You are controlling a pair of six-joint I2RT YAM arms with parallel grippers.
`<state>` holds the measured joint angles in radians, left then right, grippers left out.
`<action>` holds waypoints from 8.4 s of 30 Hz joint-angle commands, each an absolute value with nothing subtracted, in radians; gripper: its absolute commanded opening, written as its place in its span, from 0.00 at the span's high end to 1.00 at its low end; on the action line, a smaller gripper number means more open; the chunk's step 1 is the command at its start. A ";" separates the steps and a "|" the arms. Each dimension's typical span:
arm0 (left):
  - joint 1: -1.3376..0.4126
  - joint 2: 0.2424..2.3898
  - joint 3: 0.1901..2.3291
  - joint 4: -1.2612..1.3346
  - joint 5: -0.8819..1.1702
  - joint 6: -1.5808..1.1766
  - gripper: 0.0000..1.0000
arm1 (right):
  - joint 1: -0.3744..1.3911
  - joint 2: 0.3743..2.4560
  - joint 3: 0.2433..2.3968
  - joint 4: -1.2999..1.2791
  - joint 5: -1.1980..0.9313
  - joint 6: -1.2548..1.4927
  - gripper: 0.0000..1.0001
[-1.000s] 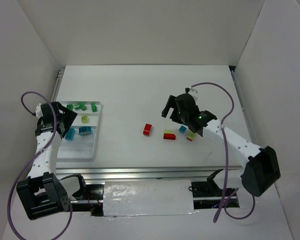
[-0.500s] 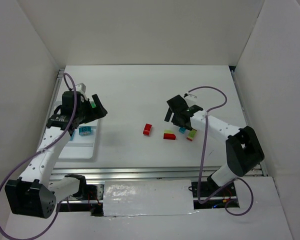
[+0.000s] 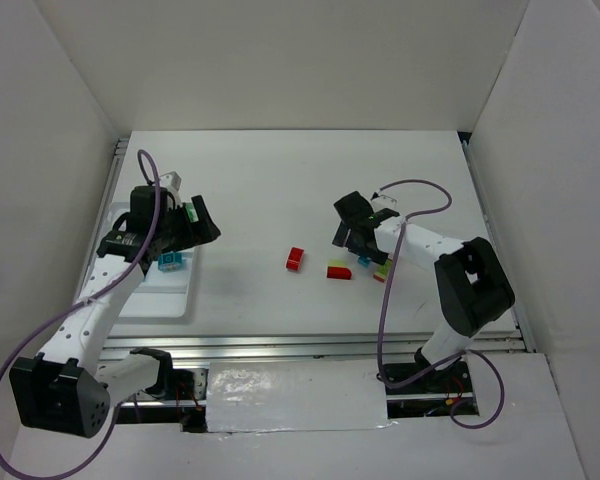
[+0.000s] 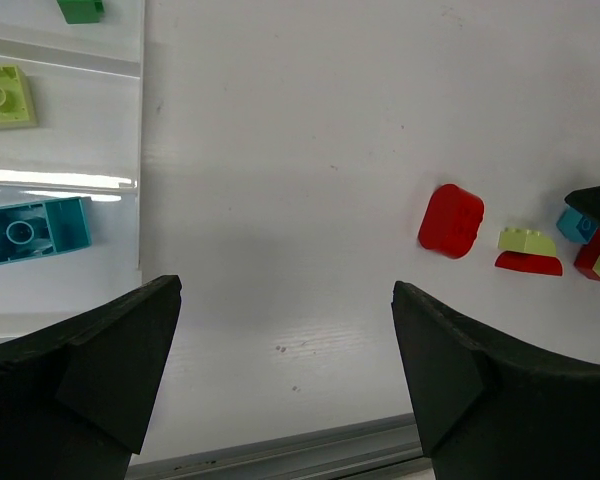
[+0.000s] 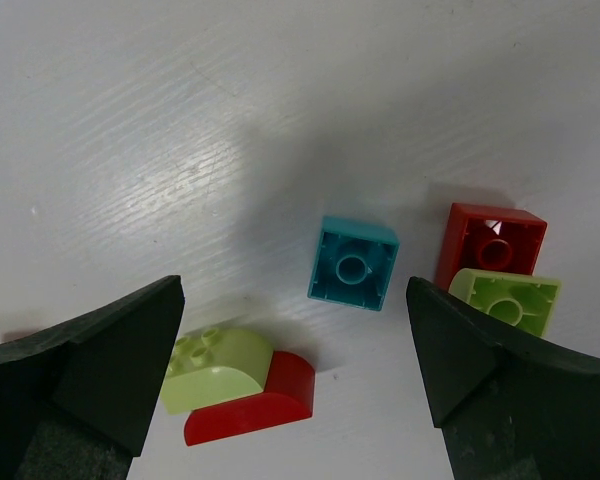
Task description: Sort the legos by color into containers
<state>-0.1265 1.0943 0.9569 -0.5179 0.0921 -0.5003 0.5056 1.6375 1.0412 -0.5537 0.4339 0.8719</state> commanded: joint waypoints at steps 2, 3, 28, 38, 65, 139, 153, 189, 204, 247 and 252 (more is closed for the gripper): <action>-0.141 1.069 0.954 -0.500 0.101 -0.485 0.01 | 0.497 1.672 1.071 -0.558 0.469 0.900 0.00; -0.143 1.069 0.956 -0.502 0.101 -0.485 0.01 | 0.495 1.671 1.066 -0.558 0.475 0.908 0.00; -0.153 1.075 0.951 -0.497 0.127 -0.480 0.00 | 0.459 1.677 0.993 -0.453 0.391 0.865 0.36; -0.155 1.078 0.956 -0.503 0.127 -0.477 0.01 | 0.449 1.663 0.977 -0.437 0.364 0.835 0.69; -0.304 1.138 0.825 0.058 0.815 -0.890 0.02 | 0.914 1.112 0.804 0.046 0.005 0.134 1.00; 0.201 0.994 0.726 -0.393 -0.296 -1.049 1.00 | 0.953 1.025 0.736 0.014 0.213 0.284 0.00; 0.313 1.195 0.706 -0.318 -0.302 -1.074 0.42 | 0.950 1.003 0.701 0.008 0.218 0.284 0.00; 0.058 0.842 0.813 -0.442 0.328 -0.413 0.01 | 0.859 1.871 1.351 -0.528 0.471 0.847 0.06; 0.057 0.867 0.810 -0.433 0.364 -0.411 0.00 | 0.879 1.873 1.289 -0.376 0.384 0.729 1.00; -0.353 0.845 0.710 0.162 1.146 -0.662 0.62 | 0.865 1.275 0.931 0.333 -0.727 0.448 0.98; -0.359 0.861 0.738 0.123 1.125 -0.624 1.00 | 0.842 1.270 0.931 0.341 -0.726 0.456 0.90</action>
<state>-0.3328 0.8551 0.6949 0.1455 1.1187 -0.6765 0.8589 1.2694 0.8761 0.2794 -0.8047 0.4549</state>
